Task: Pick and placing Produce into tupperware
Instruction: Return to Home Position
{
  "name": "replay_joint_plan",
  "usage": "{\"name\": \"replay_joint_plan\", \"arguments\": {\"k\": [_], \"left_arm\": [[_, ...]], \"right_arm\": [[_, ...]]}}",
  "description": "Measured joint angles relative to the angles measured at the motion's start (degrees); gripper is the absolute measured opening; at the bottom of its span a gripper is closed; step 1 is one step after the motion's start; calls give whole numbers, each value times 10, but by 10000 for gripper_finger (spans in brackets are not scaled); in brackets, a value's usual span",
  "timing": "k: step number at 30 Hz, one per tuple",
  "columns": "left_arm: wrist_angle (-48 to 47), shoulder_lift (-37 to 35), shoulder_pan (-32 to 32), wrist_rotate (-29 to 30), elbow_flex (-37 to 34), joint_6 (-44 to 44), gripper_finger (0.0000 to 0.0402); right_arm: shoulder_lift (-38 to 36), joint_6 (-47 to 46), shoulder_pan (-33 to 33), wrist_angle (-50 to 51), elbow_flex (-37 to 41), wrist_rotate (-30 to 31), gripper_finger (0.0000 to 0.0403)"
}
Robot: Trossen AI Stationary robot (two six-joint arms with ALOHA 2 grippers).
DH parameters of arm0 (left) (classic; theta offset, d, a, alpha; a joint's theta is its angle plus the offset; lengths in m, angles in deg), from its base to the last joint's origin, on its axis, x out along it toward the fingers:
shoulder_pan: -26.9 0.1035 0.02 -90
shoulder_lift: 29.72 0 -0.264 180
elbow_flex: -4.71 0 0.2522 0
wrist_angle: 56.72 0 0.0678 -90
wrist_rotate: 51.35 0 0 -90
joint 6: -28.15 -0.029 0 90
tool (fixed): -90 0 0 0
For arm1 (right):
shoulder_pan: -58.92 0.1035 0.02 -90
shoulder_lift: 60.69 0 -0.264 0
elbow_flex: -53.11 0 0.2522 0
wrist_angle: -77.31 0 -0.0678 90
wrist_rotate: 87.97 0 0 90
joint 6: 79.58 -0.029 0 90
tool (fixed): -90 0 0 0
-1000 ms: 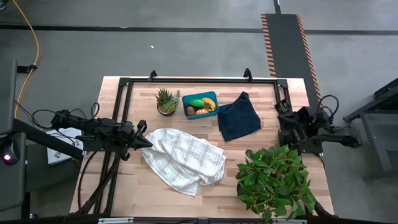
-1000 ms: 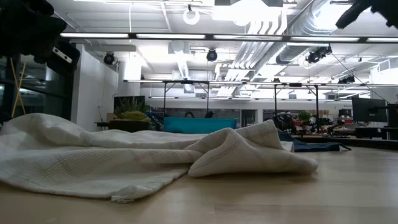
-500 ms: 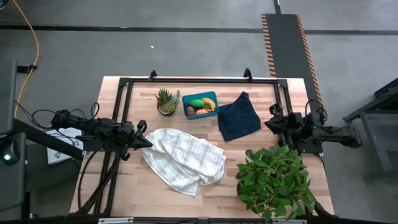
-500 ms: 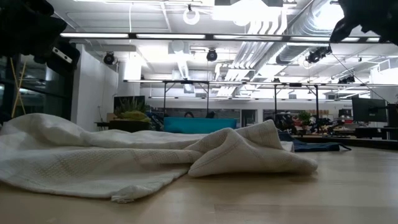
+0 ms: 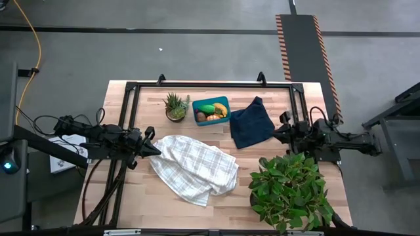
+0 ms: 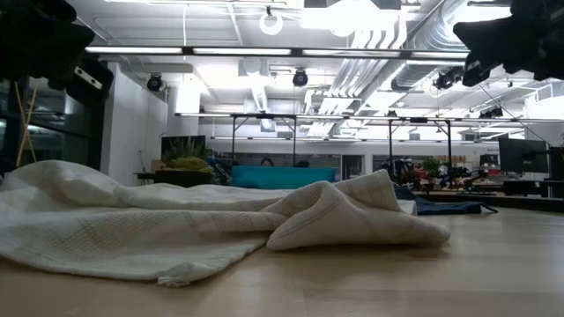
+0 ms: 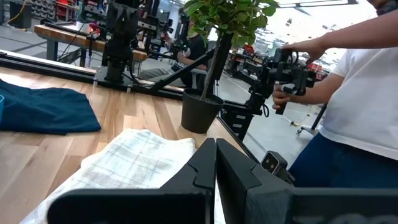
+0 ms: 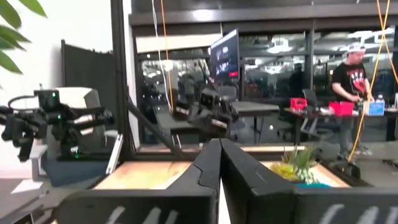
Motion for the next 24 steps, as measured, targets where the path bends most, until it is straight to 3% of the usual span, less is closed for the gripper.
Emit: {"name": "replay_joint_plan", "arguments": {"k": [24], "left_arm": [[0,0,0,0,0,0,1]], "right_arm": [[0,-4,0,133,0,16,0]]}}
